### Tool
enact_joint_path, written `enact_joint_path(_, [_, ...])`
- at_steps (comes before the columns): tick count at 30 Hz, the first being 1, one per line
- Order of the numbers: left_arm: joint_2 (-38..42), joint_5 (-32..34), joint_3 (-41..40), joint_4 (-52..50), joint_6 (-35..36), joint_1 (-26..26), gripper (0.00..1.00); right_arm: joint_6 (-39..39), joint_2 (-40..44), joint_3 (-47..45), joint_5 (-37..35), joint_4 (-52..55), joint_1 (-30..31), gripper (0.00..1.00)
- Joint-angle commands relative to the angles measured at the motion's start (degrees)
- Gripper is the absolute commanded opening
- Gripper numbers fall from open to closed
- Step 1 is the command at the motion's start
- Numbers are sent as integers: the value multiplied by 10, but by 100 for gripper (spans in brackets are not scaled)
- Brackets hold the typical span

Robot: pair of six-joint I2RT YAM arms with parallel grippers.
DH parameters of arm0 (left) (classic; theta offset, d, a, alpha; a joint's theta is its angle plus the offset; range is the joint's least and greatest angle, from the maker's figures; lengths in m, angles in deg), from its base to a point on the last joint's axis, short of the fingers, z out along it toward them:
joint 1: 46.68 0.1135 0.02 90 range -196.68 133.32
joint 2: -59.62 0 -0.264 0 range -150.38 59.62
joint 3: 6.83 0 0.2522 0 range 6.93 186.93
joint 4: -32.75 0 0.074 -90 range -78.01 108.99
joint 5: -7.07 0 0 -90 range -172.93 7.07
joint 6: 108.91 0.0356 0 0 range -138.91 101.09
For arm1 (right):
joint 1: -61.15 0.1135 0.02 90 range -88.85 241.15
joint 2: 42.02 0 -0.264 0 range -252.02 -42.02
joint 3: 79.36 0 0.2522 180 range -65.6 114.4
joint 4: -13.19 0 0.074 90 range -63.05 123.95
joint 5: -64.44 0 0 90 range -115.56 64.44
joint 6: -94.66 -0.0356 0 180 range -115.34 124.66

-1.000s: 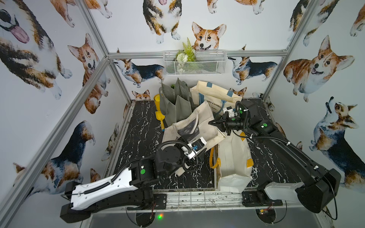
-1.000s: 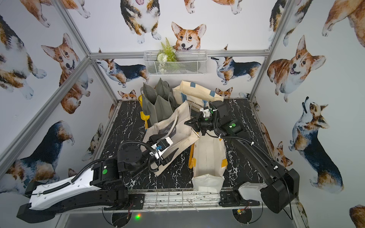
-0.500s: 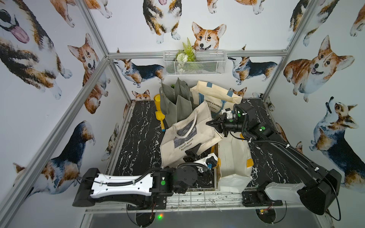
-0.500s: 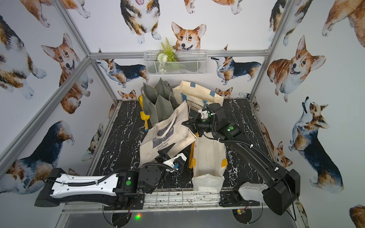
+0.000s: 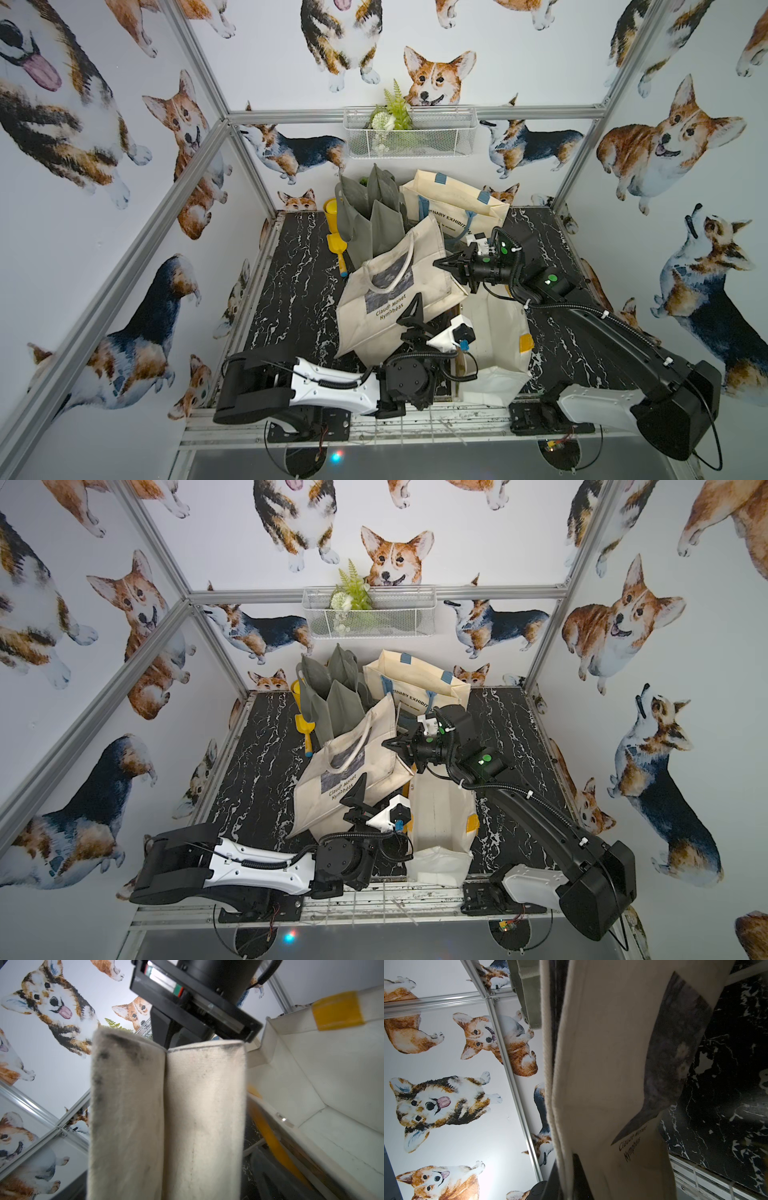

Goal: Put away the canvas bag
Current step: Press the canvas bag at the center of the board.

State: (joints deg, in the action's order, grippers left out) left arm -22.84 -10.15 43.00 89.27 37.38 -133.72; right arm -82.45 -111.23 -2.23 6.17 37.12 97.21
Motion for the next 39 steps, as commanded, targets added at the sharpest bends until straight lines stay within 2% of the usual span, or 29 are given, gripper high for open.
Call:
enact_joint_path(1, [5,40,2,110,60,12,100,-108,11,-5,-28,-56,1,0])
enact_joint_path(3, [6,57,-2,102,60,19,98,-108,15,-8,-30,-56,1,0])
enact_joint_path(5, [6,64,-3,88,56,24,89,-105,15,-5,-28,-56,1,0])
enact_joint_path(7, [10,69,-4,73,52,25,76,-103,14,-3,-26,-55,1,0])
enact_joint_path(10, [33,78,-10,58,44,25,46,-99,14,-1,-25,-50,0,0])
enact_joint_path(12, [58,84,-8,29,44,24,31,-97,15,-7,-24,-50,0,7])
enact_joint_path(15, [119,74,-4,-66,16,11,19,-85,18,-13,-24,-44,-2,17])
enact_joint_path(16, [154,63,4,-157,-29,5,17,-74,18,-12,-22,-41,-4,24])
enact_joint_path(17, [196,43,22,-304,-113,1,15,-56,19,-7,-20,-33,-7,29])
enact_joint_path(18, [240,1,53,-481,-224,2,14,-41,17,-2,-17,-26,-10,33])
enact_joint_path(19, [282,-87,96,-711,-385,12,11,-24,16,5,-16,-20,-13,35])
enact_joint_path(20, [314,-146,115,-793,-465,40,10,-5,13,14,-14,-10,-17,38])
enact_joint_path(21, [337,-166,122,-841,-525,52,4,19,9,24,-11,-2,-21,40])
enact_joint_path(22, [352,-168,122,-864,-543,55,0,32,8,32,-11,3,-24,41])
enact_joint_path(26, [375,-197,188,-991,-597,55,0,91,-11,67,-4,14,-33,45])
enact_joint_path(31, [368,-236,240,-1050,-649,66,1,173,-48,125,13,22,-33,47])
enact_joint_path(36, [376,-305,291,-1114,-724,133,0,272,-70,174,18,48,-33,48])
enact_joint_path(39, [386,-363,297,-1118,-724,175,0,314,-77,193,37,47,-30,48])
